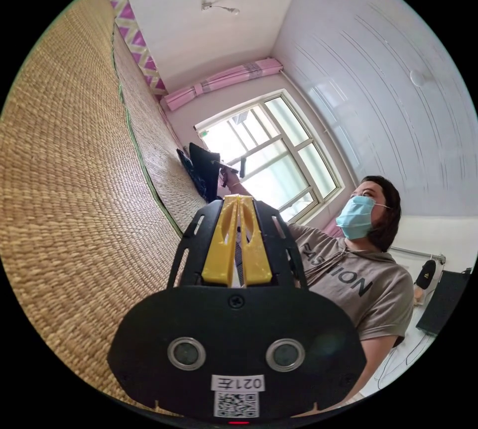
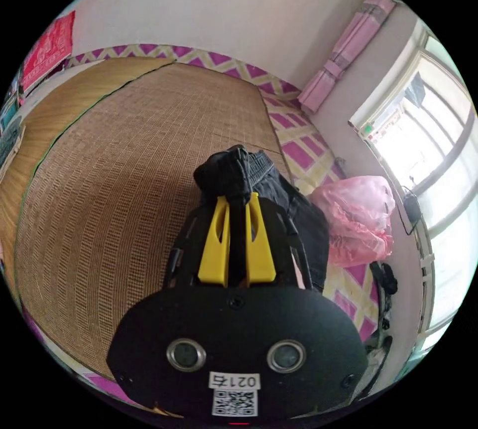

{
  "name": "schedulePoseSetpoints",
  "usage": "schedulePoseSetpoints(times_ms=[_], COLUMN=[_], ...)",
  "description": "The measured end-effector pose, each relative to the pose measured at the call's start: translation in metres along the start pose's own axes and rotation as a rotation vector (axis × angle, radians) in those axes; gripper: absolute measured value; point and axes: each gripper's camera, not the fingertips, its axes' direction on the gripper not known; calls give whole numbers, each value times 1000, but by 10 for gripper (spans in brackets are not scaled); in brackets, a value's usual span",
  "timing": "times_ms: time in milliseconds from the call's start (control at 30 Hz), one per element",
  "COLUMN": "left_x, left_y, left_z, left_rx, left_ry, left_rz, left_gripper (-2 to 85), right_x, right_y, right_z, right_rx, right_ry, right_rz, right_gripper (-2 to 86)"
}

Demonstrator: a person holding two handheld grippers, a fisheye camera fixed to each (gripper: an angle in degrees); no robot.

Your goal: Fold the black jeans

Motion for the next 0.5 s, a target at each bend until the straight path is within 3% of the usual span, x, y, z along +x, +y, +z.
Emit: schedulePoseSetpoints(times_ms=[133,267,367,500], left_x=[4,8,12,22], left_y=[-5,-10,-14,-14], left_z=[0,-3,-8,-30], left_rx=[-12,-15,-8,90], left_ry=[-12,-22,-21,-65], left_rz=[-1,6,10,4], left_gripper=[-9,-9,-9,-9], right_x=[51,46,-15,-183], right_y=[-34,-70,-104,-130], right_z=[-40,-77,-95,-84], right_rx=[71,162,221,320], right_ry=[35,-22,-114,-296], right_rz=[0,-30,-133,-341], right_gripper=[47,46,45,45])
